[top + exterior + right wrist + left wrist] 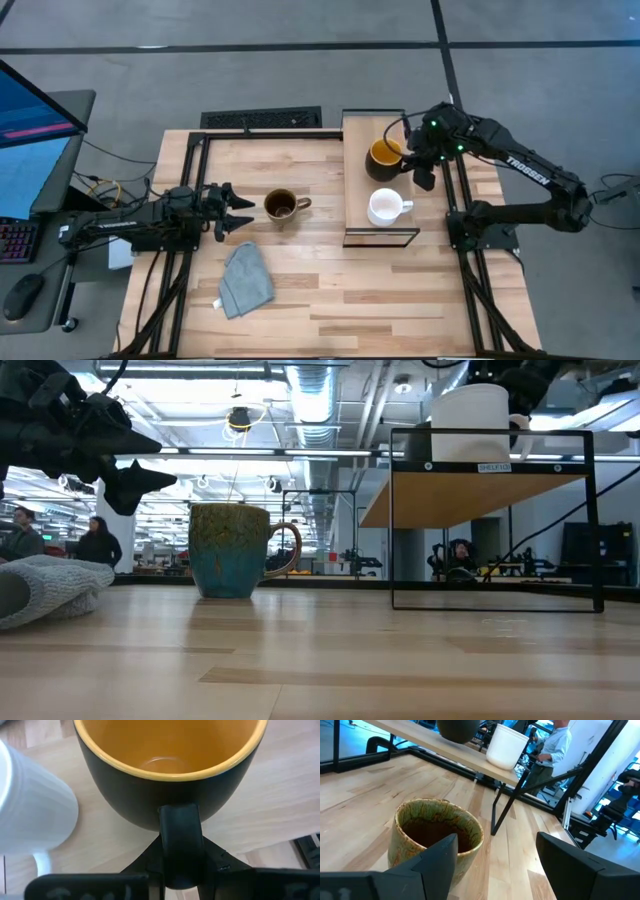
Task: Stack small to large cups/mugs on shelf
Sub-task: Put the black mug on the shelf
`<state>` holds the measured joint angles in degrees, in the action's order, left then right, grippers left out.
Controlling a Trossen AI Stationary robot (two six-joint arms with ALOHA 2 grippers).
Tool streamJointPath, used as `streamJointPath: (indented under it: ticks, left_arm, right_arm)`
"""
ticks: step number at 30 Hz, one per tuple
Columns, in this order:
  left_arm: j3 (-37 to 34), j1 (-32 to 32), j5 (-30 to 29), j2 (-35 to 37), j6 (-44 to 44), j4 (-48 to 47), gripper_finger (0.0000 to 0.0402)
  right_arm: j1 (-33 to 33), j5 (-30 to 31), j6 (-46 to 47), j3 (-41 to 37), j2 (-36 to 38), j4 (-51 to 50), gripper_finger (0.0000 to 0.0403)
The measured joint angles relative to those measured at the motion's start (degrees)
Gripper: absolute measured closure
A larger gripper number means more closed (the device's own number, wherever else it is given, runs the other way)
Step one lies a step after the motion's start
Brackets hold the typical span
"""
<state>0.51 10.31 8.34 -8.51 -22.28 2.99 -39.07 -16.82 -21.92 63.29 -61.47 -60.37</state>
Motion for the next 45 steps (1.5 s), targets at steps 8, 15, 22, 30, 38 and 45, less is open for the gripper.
streamJointPath:
  ticks: [8, 15, 22, 30, 38, 45]
  left_arm:
    - [0.0, 0.0, 0.0, 0.0, 2.0, 0.0, 0.0141]
    - [0.0, 0.0, 0.0, 0.0, 2.1, 0.0, 0.0141]
    - [0.0, 0.0, 0.0, 0.0, 2.7, 0.2, 0.0141]
    - [0.0, 0.0, -0.4, 0.0, 2.7, 0.3, 0.0141]
    - [0.0, 0.0, -1.3, 0.0, 2.8, 0.4, 0.0141]
    - [0.0, 0.0, -1.3, 0.0, 2.8, 0.5, 0.0141]
  right_arm:
    - [0.0, -2.8, -3.0, -0.2, 0.0, -0.3, 0.0325]
    - [0.0, -2.8, -5.6, -0.2, 0.0, -0.5, 0.0325]
    - [0.4, -4.5, -6.7, -0.1, -2.5, -1.2, 0.0325]
    - [0.5, -5.7, -6.9, 0.1, -5.7, 0.4, 0.0325]
    - [0.6, -1.6, -4.1, -0.3, -3.3, 0.4, 0.0289]
    - [0.5, 5.3, -1.9, -0.3, -2.6, 0.4, 0.02]
